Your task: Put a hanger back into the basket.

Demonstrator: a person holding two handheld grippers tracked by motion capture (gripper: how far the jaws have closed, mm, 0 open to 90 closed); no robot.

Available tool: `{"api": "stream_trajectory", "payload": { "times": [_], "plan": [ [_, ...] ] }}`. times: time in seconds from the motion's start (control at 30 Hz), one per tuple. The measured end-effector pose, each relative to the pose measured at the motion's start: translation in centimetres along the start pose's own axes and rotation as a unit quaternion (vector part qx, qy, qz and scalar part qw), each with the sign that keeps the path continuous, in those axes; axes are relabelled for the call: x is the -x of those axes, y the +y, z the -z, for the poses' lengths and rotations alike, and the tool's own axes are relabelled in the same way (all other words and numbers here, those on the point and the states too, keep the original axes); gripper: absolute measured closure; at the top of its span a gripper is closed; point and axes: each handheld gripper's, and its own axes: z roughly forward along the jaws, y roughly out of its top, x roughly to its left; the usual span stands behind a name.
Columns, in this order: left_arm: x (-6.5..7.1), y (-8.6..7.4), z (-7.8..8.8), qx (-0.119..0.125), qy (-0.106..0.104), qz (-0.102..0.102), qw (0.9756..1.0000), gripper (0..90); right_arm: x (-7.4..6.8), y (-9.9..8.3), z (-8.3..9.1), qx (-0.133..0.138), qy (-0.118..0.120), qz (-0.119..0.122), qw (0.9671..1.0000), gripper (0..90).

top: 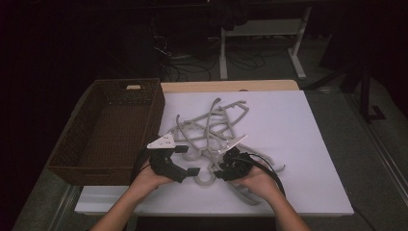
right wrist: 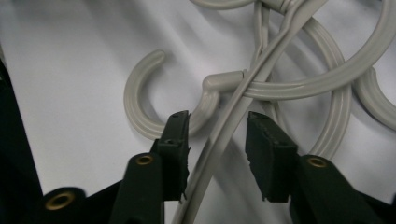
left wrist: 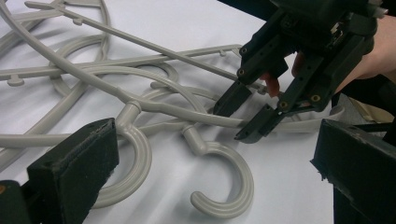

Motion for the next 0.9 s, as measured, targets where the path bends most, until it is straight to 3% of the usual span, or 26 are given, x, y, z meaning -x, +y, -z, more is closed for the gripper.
{"api": "stream_trajectory", "payload": {
  "times": [0.47,0.9],
  "plan": [
    [0.0,0.0,0.1,0.000,0.001,0.001,1.0000,0.0,0.7,-0.5,1.0,-0.010,-0.014,-0.003,0.9998,72.5],
    [-0.1,-0.1,0.2,-0.001,0.002,0.002,1.0000,0.0,2.3,-1.9,3.2,-0.007,-0.013,0.023,0.9996,79.7]
  ]
}}
